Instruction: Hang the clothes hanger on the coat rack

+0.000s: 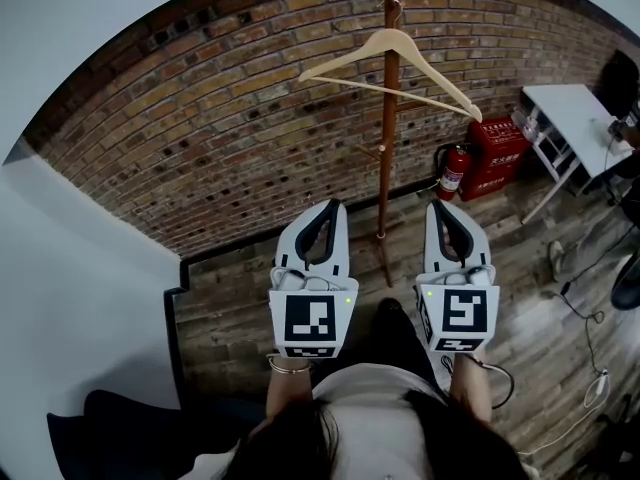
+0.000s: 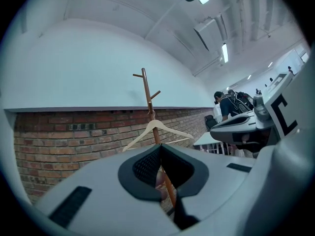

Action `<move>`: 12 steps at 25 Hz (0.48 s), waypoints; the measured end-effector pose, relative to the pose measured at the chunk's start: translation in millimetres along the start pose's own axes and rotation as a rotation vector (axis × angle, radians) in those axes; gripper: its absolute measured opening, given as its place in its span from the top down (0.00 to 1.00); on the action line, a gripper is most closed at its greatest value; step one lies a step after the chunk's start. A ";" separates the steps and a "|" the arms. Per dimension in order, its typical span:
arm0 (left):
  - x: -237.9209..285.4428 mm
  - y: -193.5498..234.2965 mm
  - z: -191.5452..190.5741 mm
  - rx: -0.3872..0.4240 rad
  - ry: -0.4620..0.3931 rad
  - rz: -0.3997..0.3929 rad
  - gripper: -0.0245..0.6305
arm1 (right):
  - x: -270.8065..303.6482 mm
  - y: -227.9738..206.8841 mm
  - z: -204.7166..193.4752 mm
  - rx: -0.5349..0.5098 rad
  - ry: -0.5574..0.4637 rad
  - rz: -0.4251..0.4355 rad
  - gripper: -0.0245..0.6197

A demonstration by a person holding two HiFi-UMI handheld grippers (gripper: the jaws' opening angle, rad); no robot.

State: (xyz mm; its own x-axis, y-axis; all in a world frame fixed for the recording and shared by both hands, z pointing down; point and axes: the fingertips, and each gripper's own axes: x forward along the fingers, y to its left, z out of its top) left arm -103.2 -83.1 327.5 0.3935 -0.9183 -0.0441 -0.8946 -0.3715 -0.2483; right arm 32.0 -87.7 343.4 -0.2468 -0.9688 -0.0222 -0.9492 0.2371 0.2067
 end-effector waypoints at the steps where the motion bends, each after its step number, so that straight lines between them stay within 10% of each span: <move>1: -0.7 -0.8 0.1 -0.009 -0.002 0.003 0.94 | -1.2 0.0 -0.5 -0.004 0.000 0.000 0.90; 12: 2.3 -6.1 0.4 -0.034 -0.049 -0.007 0.95 | -2.7 -6.6 -0.9 -0.011 -0.003 0.000 0.90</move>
State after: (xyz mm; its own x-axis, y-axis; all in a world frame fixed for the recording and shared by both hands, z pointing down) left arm -96.7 -82.9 328.5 0.4091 -0.9081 -0.0898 -0.8980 -0.3832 -0.2162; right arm 39.1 -86.7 343.0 -0.2478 -0.9685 -0.0253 -0.9470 0.2366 0.2174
